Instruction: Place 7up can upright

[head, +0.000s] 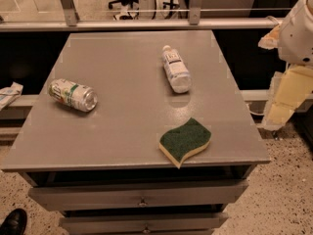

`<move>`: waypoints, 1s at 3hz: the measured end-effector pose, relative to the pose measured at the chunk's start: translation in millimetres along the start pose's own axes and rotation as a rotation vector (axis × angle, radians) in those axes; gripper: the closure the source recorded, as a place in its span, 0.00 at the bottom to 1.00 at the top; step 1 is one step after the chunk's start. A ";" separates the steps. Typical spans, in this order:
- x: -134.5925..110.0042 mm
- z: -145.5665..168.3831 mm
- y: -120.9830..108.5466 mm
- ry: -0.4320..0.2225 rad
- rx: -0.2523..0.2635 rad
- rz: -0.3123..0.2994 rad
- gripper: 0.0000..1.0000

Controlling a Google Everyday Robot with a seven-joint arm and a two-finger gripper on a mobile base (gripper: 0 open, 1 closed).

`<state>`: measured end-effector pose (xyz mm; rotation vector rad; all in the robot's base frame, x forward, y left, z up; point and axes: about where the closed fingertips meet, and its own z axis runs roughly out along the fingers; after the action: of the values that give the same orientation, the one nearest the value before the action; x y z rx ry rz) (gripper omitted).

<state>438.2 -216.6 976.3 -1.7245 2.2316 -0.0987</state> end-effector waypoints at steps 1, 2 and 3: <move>-1.9 0.2 -0.1 -0.002 0.001 0.000 0.00; -35.3 3.9 -1.3 -0.044 0.016 0.009 0.00; -86.3 19.2 -4.7 -0.081 0.013 0.007 0.00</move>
Offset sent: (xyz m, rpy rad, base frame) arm 0.0233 0.0739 0.0032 0.0901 -0.0365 -0.0024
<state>467.2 -132.9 977.1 -1.6829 2.1741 -0.0415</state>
